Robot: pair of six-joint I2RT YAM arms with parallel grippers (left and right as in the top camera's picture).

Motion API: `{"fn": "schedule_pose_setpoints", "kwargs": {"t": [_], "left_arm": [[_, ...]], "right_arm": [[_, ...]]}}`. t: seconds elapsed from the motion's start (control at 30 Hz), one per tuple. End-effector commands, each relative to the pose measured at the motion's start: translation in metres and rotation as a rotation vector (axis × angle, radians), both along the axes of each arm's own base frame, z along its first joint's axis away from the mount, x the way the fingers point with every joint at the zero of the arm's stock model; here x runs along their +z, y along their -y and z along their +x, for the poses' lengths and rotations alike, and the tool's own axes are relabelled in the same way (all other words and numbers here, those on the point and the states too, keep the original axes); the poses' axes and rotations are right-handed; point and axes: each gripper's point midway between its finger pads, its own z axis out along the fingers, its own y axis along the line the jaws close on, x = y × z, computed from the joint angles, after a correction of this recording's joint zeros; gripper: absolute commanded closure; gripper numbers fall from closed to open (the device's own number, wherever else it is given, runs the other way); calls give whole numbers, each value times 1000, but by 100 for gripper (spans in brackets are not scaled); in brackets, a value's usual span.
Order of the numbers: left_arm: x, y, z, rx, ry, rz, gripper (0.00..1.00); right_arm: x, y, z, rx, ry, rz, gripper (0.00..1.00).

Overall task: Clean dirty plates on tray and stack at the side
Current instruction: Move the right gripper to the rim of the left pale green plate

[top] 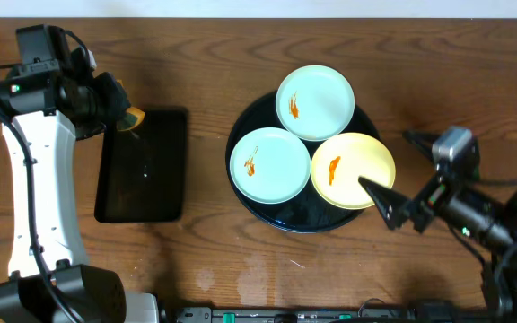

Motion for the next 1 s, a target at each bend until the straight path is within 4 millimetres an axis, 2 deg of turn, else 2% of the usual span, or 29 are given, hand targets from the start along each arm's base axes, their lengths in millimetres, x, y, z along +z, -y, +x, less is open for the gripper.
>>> {"fn": "schedule_pose_setpoints", "kwargs": {"t": [0.0,0.07,0.23,0.33,0.37,0.47,0.6,0.7,0.83,0.87,0.97], "left_arm": [[15,-11,-6,40,31,65,93],[10,-20,-10,64,-1,108,92],[4,-22,-12,70,-28,117,93],[4,-23,-10,71,-22,119,93],[4,-23,-9,70,-22,119,92],[3,-23,-9,71,-23,118,92],[3,-23,-9,70,-23,119,93],[3,-22,-11,70,-31,117,93],[2,-22,-12,69,-34,116,93],[2,-22,-12,69,-33,117,93],[2,-22,-12,70,-34,116,93]], "right_arm": [[1,-5,17,-22,-223,194,10],[-8,2,30,-95,-266,174,14],[-46,28,51,-363,-480,1,14],[-62,27,60,-414,-605,-117,16],[-65,23,64,-411,-637,-146,14],[-73,-1,83,-365,-683,-213,2],[-83,-35,112,-307,-642,-218,1],[-107,-51,135,-310,-643,-255,1],[-158,-63,153,-357,-762,-298,18],[-174,-67,154,-353,-794,-319,19],[-211,-74,158,-351,-851,-385,38]]}}
